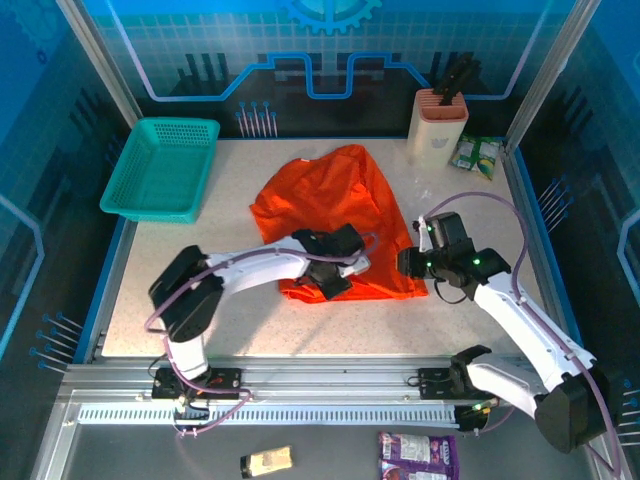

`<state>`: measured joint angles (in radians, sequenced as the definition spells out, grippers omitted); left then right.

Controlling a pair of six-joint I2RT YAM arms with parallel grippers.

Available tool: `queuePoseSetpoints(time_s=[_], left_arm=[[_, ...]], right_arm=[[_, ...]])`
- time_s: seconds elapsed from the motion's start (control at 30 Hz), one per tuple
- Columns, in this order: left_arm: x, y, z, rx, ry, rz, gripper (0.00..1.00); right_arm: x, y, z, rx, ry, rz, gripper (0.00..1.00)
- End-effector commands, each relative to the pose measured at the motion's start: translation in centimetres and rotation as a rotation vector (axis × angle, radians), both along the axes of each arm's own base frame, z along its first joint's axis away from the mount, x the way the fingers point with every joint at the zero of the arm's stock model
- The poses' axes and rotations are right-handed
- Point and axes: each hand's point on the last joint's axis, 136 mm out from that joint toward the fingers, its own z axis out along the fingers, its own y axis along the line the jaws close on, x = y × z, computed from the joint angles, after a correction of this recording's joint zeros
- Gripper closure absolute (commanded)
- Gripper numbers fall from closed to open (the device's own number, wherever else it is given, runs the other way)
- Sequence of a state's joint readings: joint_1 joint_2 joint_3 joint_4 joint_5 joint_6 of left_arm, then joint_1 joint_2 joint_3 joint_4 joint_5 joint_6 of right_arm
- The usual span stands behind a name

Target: Fold the inside-out t-shirt

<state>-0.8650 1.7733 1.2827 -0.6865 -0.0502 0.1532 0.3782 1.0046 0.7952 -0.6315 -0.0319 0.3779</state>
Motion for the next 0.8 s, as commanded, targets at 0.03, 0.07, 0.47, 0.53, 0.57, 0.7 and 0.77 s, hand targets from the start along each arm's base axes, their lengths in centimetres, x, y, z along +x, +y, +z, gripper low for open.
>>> queuePoseSetpoints(time_s=[0.03, 0.07, 0.47, 0.53, 0.57, 0.7, 0.77], left_arm=[[-0.6, 0.3, 3.7, -0.204, 0.059, 0.038, 1.00], [-0.6, 0.7, 4.2, -0.220, 0.062, 0.046, 1.00], [-0.5, 3.4, 7.1, -0.298, 0.046, 0.113, 1.00], [-0.6, 3.7, 7.2, -0.297, 0.043, 0.119, 1.00], [-0.6, 3.9, 7.2, -0.297, 0.040, 0.124, 1.00], [-0.6, 4.6, 7.4, -0.290, 0.022, 0.145, 1.00], [-0.6, 4.8, 7.6, -0.293, 0.014, 0.149, 1.00]], right_arm=[[-0.7, 3.8, 0.7, -0.008, -0.186, 0.331, 0.67], [-0.9, 4.5, 0.7, -0.022, -0.221, 0.393, 0.66], [-2.8, 13.2, -2.8, -0.258, -0.462, 0.951, 0.55], [-2.0, 13.5, -3.3, -0.274, -0.462, 0.946, 0.56], [-1.8, 13.7, -3.5, -0.278, -0.460, 0.954, 0.56], [-2.1, 13.6, -4.4, -0.294, -0.425, 0.993, 0.61], [-2.2, 13.1, -4.4, -0.300, -0.415, 0.988, 0.66]])
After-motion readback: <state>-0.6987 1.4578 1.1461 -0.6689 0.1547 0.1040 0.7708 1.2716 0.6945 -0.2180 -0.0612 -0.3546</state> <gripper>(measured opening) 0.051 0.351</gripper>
